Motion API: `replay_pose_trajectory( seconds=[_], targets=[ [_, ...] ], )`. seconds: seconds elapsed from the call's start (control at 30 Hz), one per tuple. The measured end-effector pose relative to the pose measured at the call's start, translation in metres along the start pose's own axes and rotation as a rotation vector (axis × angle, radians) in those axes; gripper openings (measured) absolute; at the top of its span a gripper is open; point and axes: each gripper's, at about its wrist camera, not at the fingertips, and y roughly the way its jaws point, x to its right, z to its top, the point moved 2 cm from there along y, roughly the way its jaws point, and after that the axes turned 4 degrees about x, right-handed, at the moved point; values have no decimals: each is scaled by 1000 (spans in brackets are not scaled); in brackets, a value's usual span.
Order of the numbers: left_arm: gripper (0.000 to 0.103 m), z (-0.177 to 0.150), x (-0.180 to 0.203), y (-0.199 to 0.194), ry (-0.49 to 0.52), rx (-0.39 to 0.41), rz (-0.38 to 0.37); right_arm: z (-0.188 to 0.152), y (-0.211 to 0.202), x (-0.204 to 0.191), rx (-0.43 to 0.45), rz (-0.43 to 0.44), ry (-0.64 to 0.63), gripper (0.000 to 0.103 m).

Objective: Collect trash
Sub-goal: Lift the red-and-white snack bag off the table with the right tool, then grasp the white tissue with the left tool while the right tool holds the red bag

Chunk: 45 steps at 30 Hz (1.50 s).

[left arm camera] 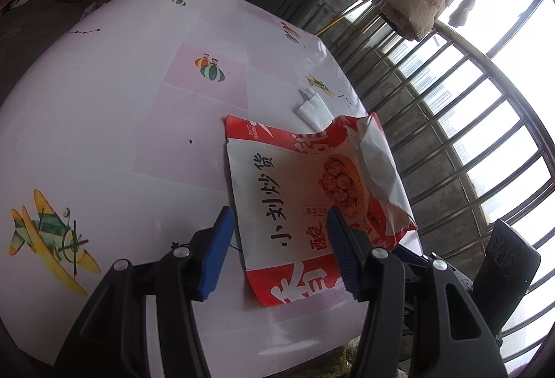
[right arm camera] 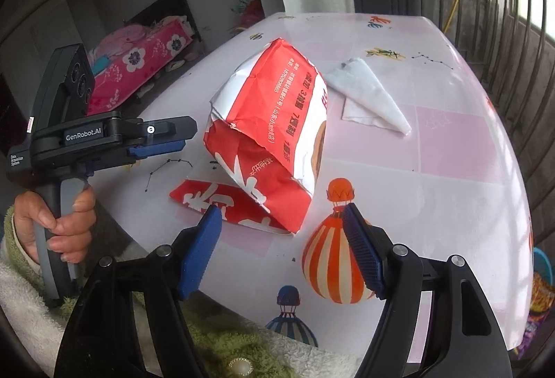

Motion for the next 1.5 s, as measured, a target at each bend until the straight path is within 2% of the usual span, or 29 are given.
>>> replay_pose_trajectory(
  seconds=[0.1,0.17,0.2,0.23,0.5,0.67,0.7,0.73,0.97,1.17,1.33,1.5],
  targets=[
    [54,2,1,-3,0,9,6,0,11,1,9,-22,14,55],
    [54,4,2,-5,3,19,9,-1,16,4,6,-38,27,44],
    [54,5,3,-6,6,23,11,-2,18,7,2,-45,40,32],
    [54,7,4,-7,11,25,12,-3,17,12,7,-42,59,28],
    [54,31,21,-1,73,44,26,-19,-27,54,116,2,146,25],
    [54,48,44,26,112,0,18,-22,-67,95,197,-28,208,24],
    [54,50,49,34,118,-19,21,-22,-74,105,217,-41,224,10],
    [54,53,54,42,123,-31,19,-22,-80,115,226,-49,244,5],
    [56,66,80,105,123,-106,17,-25,-97,177,298,-118,392,3],
    [59,81,91,150,105,-112,86,-28,-90,199,322,-151,466,3],
    [59,77,102,172,198,-98,186,-28,-85,202,314,-164,471,3],
    [39,67,104,177,298,-59,258,-28,-85,196,285,-166,444,7]
  ],
)
